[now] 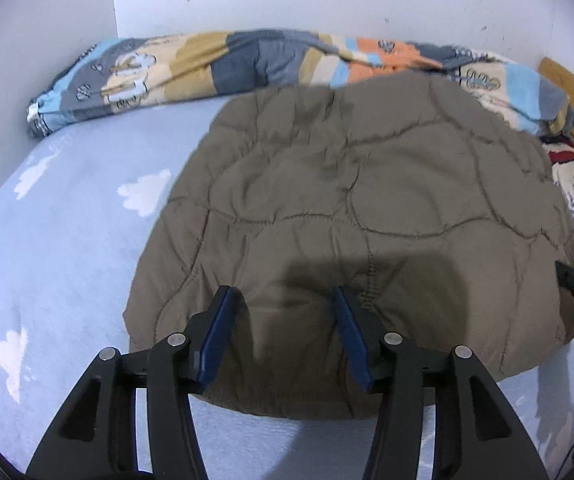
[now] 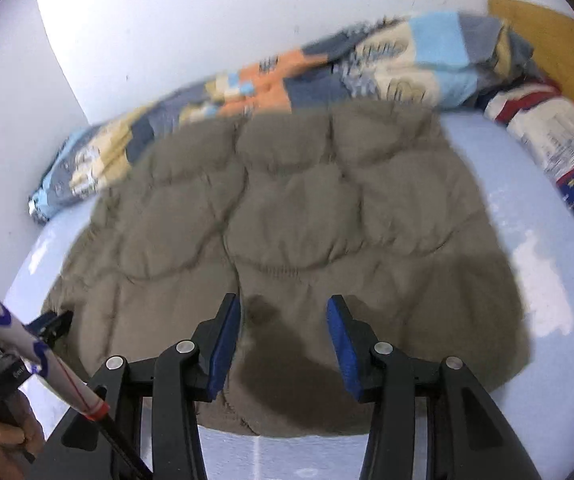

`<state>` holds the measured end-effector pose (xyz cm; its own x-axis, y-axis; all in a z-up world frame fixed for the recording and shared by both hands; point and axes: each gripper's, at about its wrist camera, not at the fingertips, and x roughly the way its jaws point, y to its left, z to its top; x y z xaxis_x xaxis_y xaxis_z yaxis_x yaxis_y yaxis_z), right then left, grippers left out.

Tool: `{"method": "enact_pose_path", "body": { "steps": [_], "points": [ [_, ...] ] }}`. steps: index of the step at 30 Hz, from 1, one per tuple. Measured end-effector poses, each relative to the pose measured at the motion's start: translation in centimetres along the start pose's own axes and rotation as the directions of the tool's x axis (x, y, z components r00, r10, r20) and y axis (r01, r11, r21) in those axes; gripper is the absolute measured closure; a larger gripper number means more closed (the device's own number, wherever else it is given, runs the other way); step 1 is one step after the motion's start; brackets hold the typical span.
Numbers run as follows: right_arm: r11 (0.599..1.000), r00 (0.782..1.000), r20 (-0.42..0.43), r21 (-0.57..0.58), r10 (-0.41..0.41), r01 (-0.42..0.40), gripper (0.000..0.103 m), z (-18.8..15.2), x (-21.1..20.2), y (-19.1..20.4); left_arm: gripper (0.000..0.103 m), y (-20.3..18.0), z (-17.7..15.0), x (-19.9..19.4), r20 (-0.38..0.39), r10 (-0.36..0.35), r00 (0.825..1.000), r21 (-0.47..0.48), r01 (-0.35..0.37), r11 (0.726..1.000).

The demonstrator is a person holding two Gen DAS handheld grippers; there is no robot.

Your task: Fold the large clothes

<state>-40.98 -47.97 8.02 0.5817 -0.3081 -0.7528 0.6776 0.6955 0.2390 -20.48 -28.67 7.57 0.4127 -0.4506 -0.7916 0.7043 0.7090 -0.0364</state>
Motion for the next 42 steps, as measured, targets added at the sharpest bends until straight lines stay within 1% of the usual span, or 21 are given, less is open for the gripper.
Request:
{"method": "enact_pose_path", "body": {
  "steps": [2, 5, 7, 10, 13, 15, 17, 20, 21, 22, 26, 30, 34, 37, 42],
  "points": [
    [1.0, 1.0, -0.029, -0.002, -0.01, 0.01, 0.054, -0.1, 1.3, -0.1, 0.051, 0.2, 0.1, 0.7, -0.03, -0.006, 1.0, -0.007, 0.006, 1.0],
    [0.999, 0.999, -0.036, -0.029, -0.037, 0.036, 0.053, 0.0, 2.0, 0.3, 0.051, 0.5, 0.2, 1.0, -0.04, -0.02, 0.999, -0.012, 0.019, 1.0],
    [0.999, 0.999, -0.035, -0.039, -0.04, 0.039, 0.053, -0.1, 2.1, 0.3, 0.051, 0.5, 0.2, 1.1, -0.043, -0.024, 0.999, -0.018, 0.023, 1.0],
    [0.999, 0.999, -0.04, -0.035, -0.02, 0.019, 0.053, -0.2, 1.9, 0.0, 0.051, 0.2, 0.0, 0.9, -0.03, -0.009, 1.0, -0.011, 0.009, 1.0],
    [1.0, 0.999, -0.039, 0.008, 0.018, -0.018, 0.053, 0.0, 1.0, -0.8, 0.051, 0.2, -0.1, 0.7, -0.009, 0.0, 1.0, -0.013, 0.0, 1.0],
    [0.998, 0.998, -0.028, 0.037, 0.051, -0.05, 0.053, 0.3, -0.1, -1.3, 0.051, 0.1, -0.1, 0.3, 0.007, 0.009, 1.0, -0.005, -0.009, 1.0],
    [0.997, 0.998, -0.006, 0.059, 0.055, -0.055, 0.053, 0.6, -1.2, -1.8, 0.051, 0.0, -0.1, 0.0, 0.016, 0.017, 1.0, 0.002, -0.017, 1.0],
    [0.995, 0.999, 0.033, 0.094, 0.034, -0.037, 0.053, 1.0, -2.7, -2.8, 0.051, -0.1, 0.0, -0.2, 0.028, 0.026, 0.999, 0.006, -0.027, 1.0],
    [0.995, 0.999, 0.037, 0.099, 0.01, -0.013, 0.053, 1.0, -3.0, -3.1, 0.051, -0.2, 0.0, -0.3, 0.031, 0.029, 0.999, 0.009, -0.03, 1.0],
    [0.994, 0.999, 0.035, 0.108, -0.027, 0.024, 0.053, 1.0, -3.2, -3.5, 0.051, -0.2, 0.0, -0.5, 0.038, 0.036, 0.999, 0.012, -0.037, 0.999],
    [0.984, 0.994, 0.026, 0.151, -0.103, 0.098, 0.053, 1.4, -3.2, -5.4, 0.051, -0.4, 0.1, -1.0, 0.066, 0.053, 0.996, 0.027, -0.055, 0.998],
    [0.975, 0.99, 0.036, 0.18, -0.139, 0.13, 0.053, 1.7, -3.5, -6.9, 0.051, -0.6, 0.3, -1.5, 0.1, 0.082, 0.992, 0.042, -0.086, 0.995],
    [0.962, 0.984, 0.013, 0.211, -0.179, 0.172, 0.053, 1.5, -3.2, -8.3, 0.051, -0.7, 0.5, -1.4, 0.114, 0.11, 0.987, 0.055, -0.117, 0.992],
    [0.956, 0.985, -0.013, 0.236, -0.175, 0.173, 0.053, 1.2, -2.4, -9.0, 0.051, -0.7, 0.5, -1.3, 0.112, 0.11, 0.988, 0.054, -0.116, 0.992],
    [0.956, 0.985, -0.043, 0.235, -0.169, 0.174, 0.053, 0.8, -1.4, -9.2, 0.051, -0.7, 0.4, -1.2, 0.11, 0.111, 0.988, 0.06, -0.118, 0.991]
  ]
}}
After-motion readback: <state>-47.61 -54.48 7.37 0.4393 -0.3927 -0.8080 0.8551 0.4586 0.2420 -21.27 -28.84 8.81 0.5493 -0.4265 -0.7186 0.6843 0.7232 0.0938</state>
